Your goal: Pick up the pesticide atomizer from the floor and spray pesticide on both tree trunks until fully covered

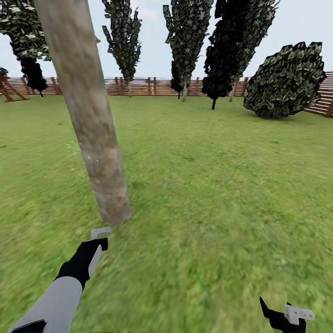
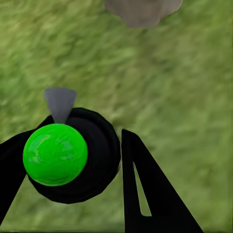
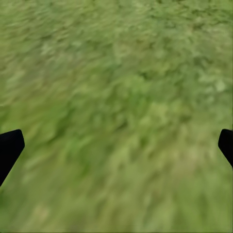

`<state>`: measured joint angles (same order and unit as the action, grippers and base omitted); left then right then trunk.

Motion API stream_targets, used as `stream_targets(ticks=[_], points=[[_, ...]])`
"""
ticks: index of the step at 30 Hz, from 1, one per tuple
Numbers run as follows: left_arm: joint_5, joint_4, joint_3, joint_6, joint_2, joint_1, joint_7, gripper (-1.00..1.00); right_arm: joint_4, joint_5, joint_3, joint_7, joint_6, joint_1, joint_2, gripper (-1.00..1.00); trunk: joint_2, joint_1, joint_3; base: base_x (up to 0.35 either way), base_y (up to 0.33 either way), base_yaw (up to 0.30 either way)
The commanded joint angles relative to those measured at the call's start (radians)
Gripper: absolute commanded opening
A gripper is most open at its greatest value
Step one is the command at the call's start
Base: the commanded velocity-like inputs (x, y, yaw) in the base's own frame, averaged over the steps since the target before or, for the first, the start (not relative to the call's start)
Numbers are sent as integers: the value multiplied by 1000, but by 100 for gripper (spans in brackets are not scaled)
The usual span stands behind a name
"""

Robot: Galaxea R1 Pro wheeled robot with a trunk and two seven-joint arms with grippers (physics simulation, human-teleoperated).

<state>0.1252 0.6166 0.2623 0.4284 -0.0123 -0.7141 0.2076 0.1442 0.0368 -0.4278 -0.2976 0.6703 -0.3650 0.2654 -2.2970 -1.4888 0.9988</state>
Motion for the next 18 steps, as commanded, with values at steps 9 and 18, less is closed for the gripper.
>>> stream_targets(ticks=[9, 18], points=[[0, 0, 0, 1, 0, 0, -1, -100, 0, 0, 0, 0, 0, 0, 0, 100, 0, 0, 0, 100, -272, 278], [-1, -3, 0, 1, 0, 0, -2, -100, 0, 0, 0, 0, 0, 0, 0, 100, 0, 0, 0, 188, -238, 278]])
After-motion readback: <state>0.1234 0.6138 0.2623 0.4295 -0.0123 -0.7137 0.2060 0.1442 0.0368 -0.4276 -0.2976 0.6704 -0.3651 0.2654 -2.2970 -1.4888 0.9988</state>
